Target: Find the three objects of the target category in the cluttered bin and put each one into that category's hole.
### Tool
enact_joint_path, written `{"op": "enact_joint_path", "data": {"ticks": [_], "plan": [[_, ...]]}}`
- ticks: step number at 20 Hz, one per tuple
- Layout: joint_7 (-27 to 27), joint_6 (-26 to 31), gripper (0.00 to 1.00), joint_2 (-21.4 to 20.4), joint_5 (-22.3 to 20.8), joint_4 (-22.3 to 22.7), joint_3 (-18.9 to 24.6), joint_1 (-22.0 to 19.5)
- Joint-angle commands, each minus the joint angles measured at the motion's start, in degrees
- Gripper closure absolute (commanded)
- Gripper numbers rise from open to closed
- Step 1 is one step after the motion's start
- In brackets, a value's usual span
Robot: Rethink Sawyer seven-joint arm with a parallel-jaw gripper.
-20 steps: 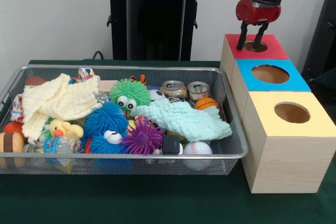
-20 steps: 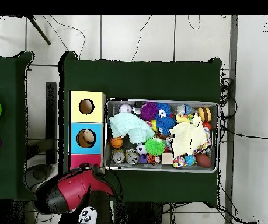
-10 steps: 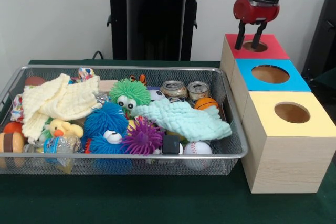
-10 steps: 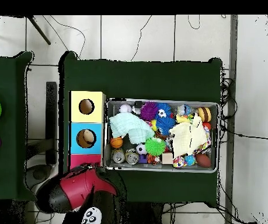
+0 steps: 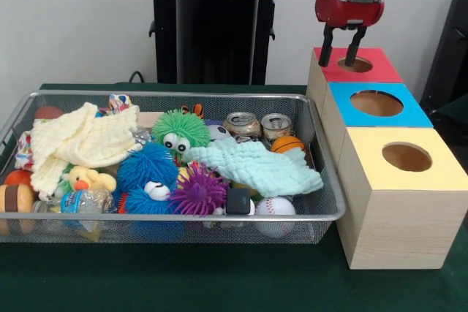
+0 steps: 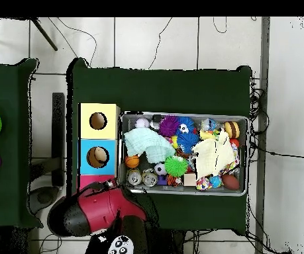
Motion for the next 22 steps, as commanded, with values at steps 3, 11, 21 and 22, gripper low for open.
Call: {"op": "enact_joint_path", "data": {"ticks": [3,11,21,22], "plan": [[1.26,10.30,0.00,-1.76,2.56,-3.01,7.18,-2.96],[-1.21,12.99,0.00,-1.15,2.39,-5.06,9.83,-6.55],[-6.17,11.20,0.00,4.15,-1.68,-8.01,14.45,-13.46],[-6.76,11.23,0.00,4.43,-2.13,-8.26,14.98,-14.17]]}}
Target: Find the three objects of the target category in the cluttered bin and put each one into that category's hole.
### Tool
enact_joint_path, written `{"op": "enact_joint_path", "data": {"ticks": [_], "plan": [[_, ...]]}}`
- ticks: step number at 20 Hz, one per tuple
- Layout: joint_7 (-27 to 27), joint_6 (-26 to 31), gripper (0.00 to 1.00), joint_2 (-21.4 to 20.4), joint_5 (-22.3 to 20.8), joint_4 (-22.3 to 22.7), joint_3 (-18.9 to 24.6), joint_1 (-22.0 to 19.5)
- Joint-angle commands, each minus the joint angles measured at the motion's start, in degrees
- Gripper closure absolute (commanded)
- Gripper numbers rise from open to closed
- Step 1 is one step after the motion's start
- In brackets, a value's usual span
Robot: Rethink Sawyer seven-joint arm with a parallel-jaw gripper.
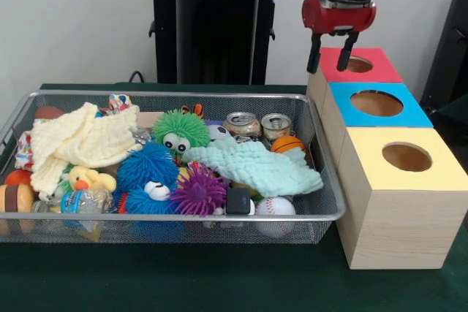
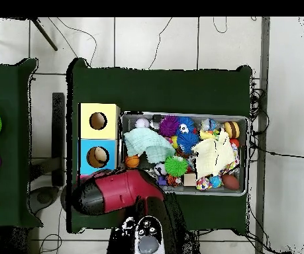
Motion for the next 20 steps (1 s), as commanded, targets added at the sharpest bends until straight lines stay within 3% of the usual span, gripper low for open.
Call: {"op": "enact_joint_path", "data": {"ticks": [1,10,20], "plan": [[-7.32,4.21,0.00,4.20,-2.93,-5.04,8.58,-5.29],[-11.07,5.55,0.00,5.64,-6.21,-6.37,12.63,-10.22],[-11.07,6.48,0.00,6.35,-9.37,-6.48,16.35,-13.85]]}}
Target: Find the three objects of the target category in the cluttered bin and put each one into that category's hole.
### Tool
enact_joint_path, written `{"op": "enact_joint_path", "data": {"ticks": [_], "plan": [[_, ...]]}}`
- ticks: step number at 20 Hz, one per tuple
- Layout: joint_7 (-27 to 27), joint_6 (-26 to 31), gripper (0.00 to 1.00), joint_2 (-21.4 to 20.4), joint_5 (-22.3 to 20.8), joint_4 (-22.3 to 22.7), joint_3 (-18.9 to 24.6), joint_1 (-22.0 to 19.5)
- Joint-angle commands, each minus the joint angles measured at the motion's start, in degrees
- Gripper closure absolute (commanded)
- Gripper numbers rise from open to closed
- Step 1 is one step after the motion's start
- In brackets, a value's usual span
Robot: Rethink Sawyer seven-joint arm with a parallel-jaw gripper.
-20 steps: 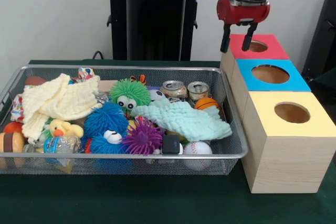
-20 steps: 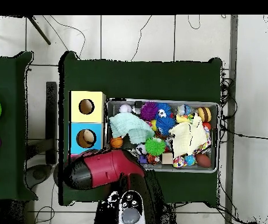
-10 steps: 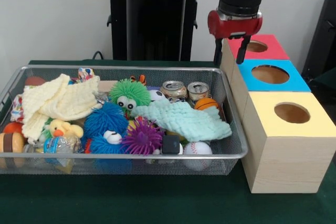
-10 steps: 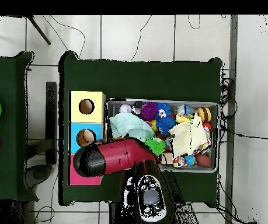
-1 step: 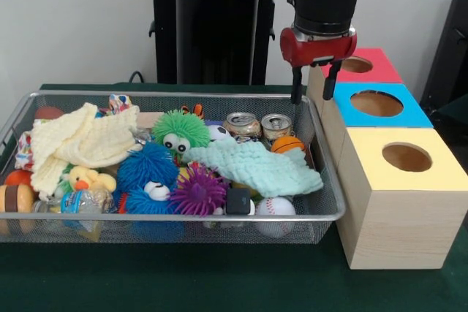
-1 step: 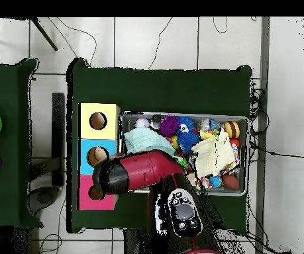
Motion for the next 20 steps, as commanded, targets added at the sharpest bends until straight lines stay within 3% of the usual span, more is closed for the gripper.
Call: {"op": "enact_joint_path", "data": {"ticks": [1,20], "plan": [[-10.95,6.71,0.00,1.71,-4.65,-2.61,7.36,-2.88],[-15.23,12.15,0.00,1.70,-8.06,-4.26,13.80,-10.44]]}}
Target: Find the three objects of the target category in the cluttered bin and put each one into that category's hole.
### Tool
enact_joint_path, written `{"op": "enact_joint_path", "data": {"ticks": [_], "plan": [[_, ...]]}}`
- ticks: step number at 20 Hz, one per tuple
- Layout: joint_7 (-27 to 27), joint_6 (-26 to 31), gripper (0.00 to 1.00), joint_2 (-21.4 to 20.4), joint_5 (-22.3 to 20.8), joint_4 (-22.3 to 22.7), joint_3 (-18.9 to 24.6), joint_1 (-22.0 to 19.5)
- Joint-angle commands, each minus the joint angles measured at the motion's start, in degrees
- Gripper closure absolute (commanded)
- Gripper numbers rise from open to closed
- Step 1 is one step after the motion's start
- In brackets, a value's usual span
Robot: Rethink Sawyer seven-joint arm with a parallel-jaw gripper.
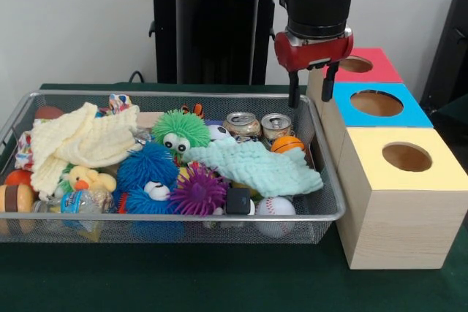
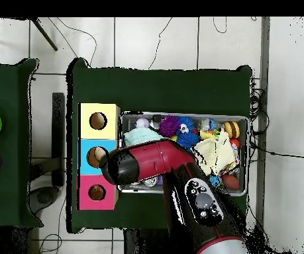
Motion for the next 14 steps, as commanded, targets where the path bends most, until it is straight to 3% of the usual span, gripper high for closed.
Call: {"op": "enact_joint_path", "data": {"ticks": [1,14], "plan": [[-15.37,7.44,0.00,1.36,-5.48,-2.79,6.32,-3.83],[-16.08,10.76,0.00,1.72,-9.27,-3.95,9.43,-6.95]]}}
